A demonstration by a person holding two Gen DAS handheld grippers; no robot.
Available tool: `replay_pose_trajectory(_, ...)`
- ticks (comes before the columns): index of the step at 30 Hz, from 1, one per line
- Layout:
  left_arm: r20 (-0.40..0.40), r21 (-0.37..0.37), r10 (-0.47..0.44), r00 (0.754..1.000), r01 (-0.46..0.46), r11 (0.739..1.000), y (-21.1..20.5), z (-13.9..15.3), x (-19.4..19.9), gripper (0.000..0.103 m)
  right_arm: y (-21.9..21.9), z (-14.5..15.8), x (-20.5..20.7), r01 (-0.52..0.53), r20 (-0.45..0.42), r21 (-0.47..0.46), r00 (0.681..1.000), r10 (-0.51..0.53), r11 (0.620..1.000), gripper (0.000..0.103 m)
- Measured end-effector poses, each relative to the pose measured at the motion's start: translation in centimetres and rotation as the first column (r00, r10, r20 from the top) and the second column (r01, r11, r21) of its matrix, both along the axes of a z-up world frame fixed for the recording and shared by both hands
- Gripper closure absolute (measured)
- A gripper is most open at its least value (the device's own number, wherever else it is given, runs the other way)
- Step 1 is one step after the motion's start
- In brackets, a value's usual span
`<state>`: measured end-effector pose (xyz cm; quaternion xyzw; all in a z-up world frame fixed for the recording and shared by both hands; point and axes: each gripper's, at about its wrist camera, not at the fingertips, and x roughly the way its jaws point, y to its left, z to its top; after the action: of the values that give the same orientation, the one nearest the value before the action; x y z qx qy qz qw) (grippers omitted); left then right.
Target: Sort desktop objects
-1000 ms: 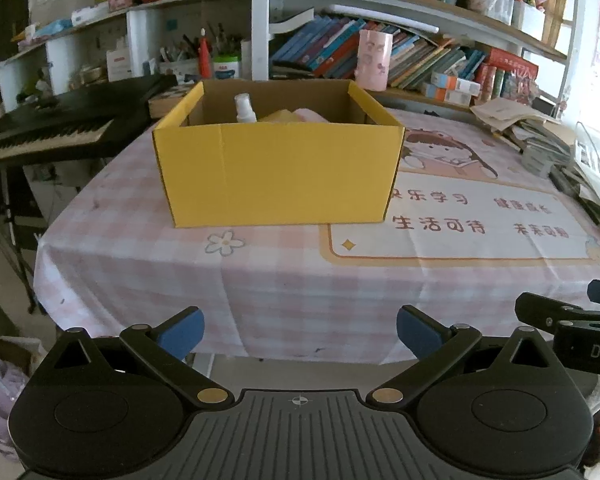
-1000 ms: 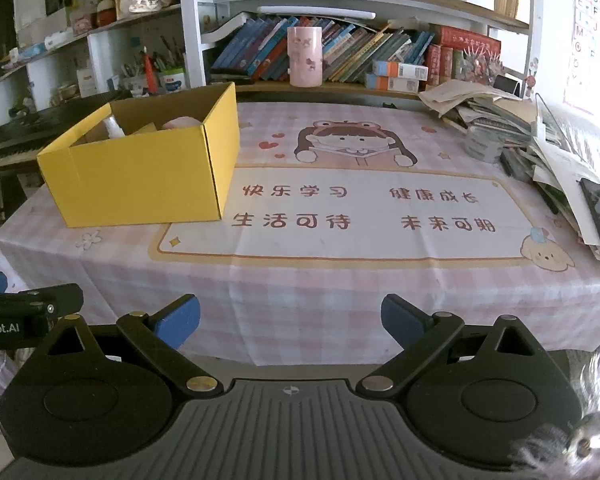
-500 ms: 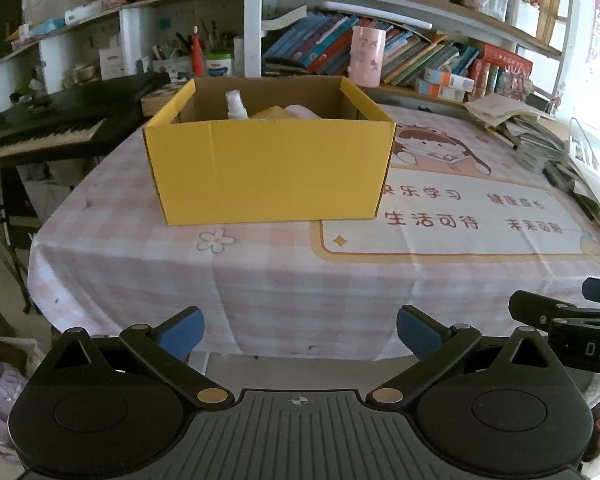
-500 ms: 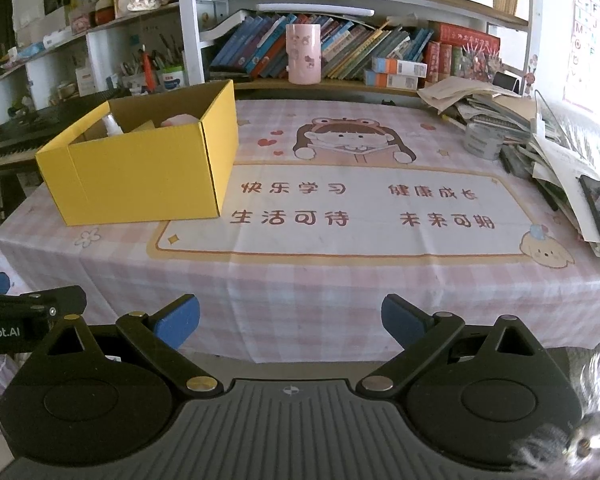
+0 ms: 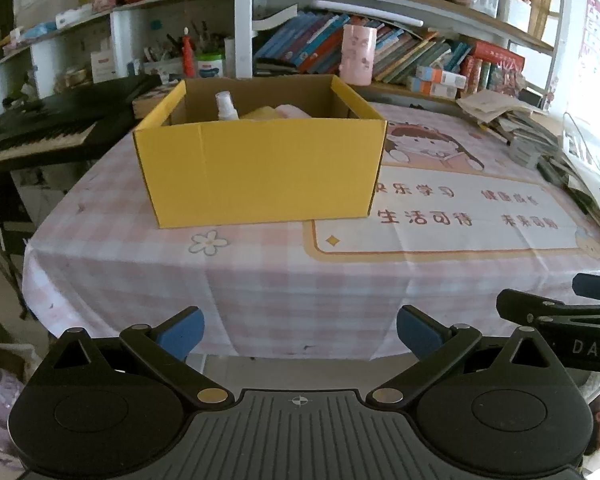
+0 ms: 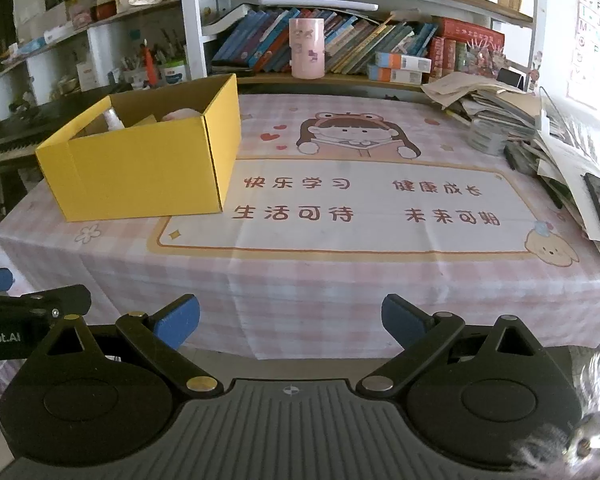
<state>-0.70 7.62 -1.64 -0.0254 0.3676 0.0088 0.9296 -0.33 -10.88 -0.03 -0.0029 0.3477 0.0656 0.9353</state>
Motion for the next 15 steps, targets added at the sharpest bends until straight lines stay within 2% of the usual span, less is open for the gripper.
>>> replay_pose_trajectory(15, -0.010, -0.003, -0.020, 1.000, 0.020, 1.000, -0.04, -0.28, 0.20, 0.000, -0.31, -0.32, 0.26, 0.019, -0.024, 0.013, 1.000, -0.018, 1.000, 0.005)
